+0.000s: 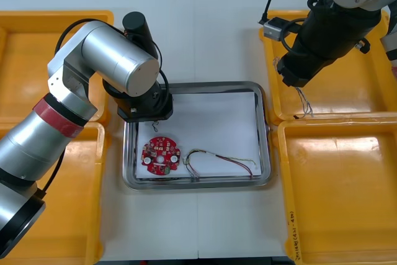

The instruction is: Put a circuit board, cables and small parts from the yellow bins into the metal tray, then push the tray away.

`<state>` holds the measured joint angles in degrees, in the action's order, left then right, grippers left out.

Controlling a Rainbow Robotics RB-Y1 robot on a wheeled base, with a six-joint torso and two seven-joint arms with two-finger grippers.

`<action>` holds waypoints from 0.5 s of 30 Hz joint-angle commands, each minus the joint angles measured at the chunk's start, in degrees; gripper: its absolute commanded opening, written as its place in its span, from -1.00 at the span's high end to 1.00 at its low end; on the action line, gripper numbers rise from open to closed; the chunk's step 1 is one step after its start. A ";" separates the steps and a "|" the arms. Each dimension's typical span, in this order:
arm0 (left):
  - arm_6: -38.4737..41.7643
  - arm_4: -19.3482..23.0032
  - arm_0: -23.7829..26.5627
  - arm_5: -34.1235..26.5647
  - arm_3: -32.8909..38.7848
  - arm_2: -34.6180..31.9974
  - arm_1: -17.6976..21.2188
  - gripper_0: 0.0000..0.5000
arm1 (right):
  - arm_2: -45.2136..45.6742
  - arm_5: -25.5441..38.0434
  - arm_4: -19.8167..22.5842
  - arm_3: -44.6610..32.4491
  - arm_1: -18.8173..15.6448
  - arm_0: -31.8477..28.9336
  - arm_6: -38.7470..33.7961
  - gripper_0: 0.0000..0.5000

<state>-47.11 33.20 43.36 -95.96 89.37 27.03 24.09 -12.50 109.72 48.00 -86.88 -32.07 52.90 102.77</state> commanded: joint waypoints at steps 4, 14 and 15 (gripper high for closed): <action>-5.54 -0.94 2.78 0.77 1.34 0.21 -0.62 -1.00 | -1.21 0.28 -0.01 -1.63 0.69 2.56 -1.00 1.00; -6.41 -0.06 2.78 -2.22 8.81 -2.77 2.37 -1.00 | -1.56 0.28 0.69 -1.72 0.78 2.56 -1.52 1.00; -6.41 -0.06 2.78 -2.66 9.42 -3.21 2.54 -1.00 | -1.56 0.28 0.78 -1.72 0.87 2.56 -1.61 1.00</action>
<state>-49.26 32.88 43.41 -96.80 94.40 26.61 24.89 -13.13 109.72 48.04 -86.88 -31.97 52.90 102.76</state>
